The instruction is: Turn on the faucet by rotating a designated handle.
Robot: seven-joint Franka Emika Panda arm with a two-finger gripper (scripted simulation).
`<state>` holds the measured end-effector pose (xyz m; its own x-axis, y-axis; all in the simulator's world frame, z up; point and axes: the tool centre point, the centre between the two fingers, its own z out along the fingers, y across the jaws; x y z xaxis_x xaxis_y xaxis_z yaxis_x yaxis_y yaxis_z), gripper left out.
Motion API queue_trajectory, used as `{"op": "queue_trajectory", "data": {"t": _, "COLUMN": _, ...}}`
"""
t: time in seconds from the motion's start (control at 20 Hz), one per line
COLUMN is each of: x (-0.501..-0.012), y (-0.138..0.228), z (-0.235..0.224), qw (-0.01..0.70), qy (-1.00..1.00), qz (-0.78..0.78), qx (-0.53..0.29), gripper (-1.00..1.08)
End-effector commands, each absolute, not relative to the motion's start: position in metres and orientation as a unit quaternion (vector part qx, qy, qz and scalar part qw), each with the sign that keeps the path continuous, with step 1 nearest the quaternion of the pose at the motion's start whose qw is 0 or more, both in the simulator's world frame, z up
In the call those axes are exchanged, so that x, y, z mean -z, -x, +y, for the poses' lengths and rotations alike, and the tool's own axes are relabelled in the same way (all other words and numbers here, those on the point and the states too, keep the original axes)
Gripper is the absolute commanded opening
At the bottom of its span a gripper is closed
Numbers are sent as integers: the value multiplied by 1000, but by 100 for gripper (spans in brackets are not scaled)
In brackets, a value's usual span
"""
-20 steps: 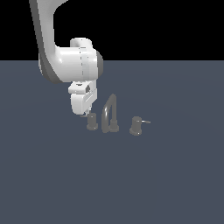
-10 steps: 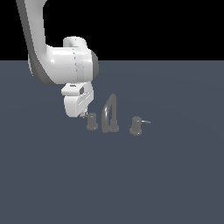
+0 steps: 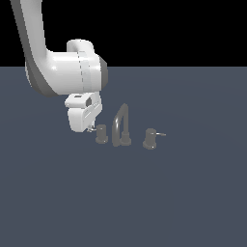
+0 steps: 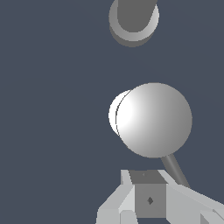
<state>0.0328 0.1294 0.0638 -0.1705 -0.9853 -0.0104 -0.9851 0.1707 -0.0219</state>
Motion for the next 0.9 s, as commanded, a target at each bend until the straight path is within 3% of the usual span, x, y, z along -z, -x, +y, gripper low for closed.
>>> {"op": "queue_trajectory", "data": {"t": 0.0, "x": -64, "y": -15, "z": 129, "qw": 1, "qy": 642, "qz": 767, "qx": 1, "gripper": -100}}
{"op": "queue_trajectory", "data": {"t": 0.3, "x": -63, "y": -11, "z": 134, "qw": 8, "qy": 657, "qz": 753, "qx": 2, "gripper": -100}}
{"op": "queue_trajectory", "data": {"t": 0.85, "x": -64, "y": 21, "z": 103, "qw": 1, "qy": 641, "qz": 767, "qx": 0, "gripper": -100}}
